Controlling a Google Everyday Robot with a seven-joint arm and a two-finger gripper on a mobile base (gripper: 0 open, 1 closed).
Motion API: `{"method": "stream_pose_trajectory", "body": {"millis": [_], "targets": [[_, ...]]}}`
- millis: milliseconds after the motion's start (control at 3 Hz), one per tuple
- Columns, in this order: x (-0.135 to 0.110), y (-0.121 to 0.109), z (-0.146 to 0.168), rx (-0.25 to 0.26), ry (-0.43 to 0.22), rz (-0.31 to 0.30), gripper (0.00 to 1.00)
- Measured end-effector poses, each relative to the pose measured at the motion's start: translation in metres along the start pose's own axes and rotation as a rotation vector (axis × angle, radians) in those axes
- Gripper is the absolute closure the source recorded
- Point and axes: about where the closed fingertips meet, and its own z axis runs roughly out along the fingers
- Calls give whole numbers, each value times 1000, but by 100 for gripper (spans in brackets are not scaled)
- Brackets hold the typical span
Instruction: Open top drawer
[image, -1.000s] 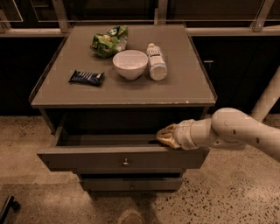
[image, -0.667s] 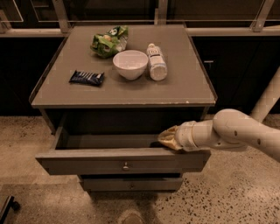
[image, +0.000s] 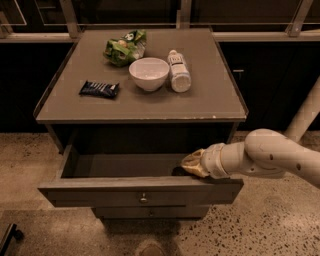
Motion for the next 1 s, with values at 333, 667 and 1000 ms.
{"method": "stream_pose_trajectory", "body": {"millis": [333, 667, 1000], "targets": [[10, 24, -4, -13, 13, 42, 100], [7, 23, -6, -13, 13, 42, 100], [12, 26, -18, 57, -31, 81, 100]]}}
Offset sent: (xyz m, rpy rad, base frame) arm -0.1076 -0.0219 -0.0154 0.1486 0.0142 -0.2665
